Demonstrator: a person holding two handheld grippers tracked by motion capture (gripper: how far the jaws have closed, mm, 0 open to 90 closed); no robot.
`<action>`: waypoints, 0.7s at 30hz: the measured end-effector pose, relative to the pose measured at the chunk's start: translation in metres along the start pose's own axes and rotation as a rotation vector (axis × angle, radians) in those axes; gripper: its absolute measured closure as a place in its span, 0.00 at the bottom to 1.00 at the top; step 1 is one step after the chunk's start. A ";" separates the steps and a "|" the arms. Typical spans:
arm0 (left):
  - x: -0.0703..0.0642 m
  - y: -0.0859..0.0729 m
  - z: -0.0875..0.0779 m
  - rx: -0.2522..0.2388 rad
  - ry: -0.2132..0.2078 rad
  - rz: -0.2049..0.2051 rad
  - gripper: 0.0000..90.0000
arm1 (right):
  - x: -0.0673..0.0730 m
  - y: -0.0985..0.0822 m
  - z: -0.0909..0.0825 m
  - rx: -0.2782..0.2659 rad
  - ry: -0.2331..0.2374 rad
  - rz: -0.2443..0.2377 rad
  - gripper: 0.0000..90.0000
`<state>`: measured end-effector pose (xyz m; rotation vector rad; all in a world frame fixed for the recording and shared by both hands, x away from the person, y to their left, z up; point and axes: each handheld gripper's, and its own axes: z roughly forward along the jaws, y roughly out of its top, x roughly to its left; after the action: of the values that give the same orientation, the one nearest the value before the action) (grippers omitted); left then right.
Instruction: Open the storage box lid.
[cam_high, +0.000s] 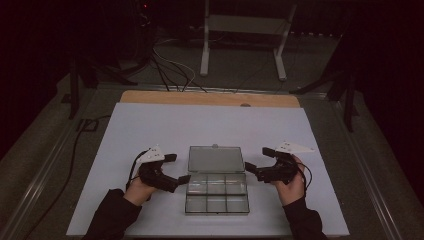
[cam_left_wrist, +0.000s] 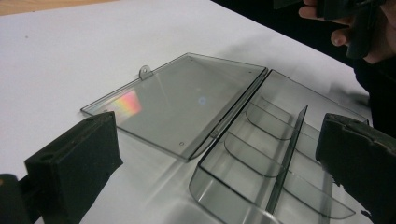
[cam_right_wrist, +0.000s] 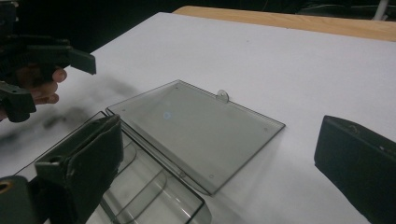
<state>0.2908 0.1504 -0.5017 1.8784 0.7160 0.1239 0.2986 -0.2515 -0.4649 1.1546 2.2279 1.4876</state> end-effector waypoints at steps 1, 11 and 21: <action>0.000 -0.001 -0.001 0.005 0.004 0.000 0.01 | -0.001 0.000 -0.002 -0.004 -0.002 0.002 0.02; 0.000 -0.010 -0.016 -0.004 0.013 -0.016 0.01 | -0.013 -0.008 -0.015 0.003 -0.039 0.022 0.02; -0.001 -0.019 -0.027 -0.013 0.003 -0.029 0.01 | -0.023 -0.022 -0.021 0.032 -0.078 0.015 0.02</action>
<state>0.2718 0.1763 -0.5064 1.8547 0.7426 0.1125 0.2915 -0.2866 -0.4789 1.2203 2.2031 1.3928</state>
